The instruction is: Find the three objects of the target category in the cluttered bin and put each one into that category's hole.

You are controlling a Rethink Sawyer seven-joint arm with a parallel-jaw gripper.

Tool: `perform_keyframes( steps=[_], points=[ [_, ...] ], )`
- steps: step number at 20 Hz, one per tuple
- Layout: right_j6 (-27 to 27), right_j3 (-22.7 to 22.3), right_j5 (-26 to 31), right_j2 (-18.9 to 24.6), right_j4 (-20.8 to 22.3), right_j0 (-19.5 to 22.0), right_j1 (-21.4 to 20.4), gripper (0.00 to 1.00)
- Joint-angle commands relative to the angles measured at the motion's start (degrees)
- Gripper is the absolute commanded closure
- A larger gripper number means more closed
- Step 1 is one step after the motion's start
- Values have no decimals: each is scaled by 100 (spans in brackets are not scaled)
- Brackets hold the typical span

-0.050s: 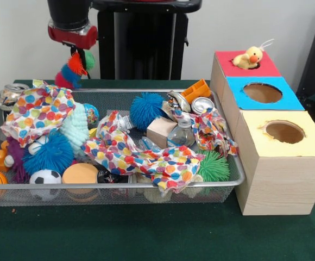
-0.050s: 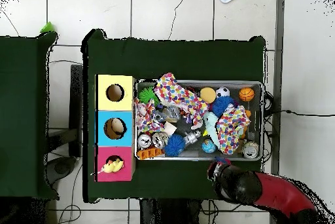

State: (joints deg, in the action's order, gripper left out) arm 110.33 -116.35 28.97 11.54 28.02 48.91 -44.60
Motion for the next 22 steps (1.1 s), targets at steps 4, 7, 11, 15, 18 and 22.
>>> perform_keyframes(
  steps=[4,7,11,15,18,22],
  points=[
    [-611,216,1775,788,-841,-120,-745,100],
    [-609,246,1940,859,-948,-146,-905,100],
    [-628,411,2051,938,-959,-160,-877,100],
    [-700,581,1991,1020,-877,-150,-739,100],
    [-744,714,1761,1073,-705,-135,-569,100],
    [-749,836,1382,1070,-423,-97,-313,100]
  ],
)
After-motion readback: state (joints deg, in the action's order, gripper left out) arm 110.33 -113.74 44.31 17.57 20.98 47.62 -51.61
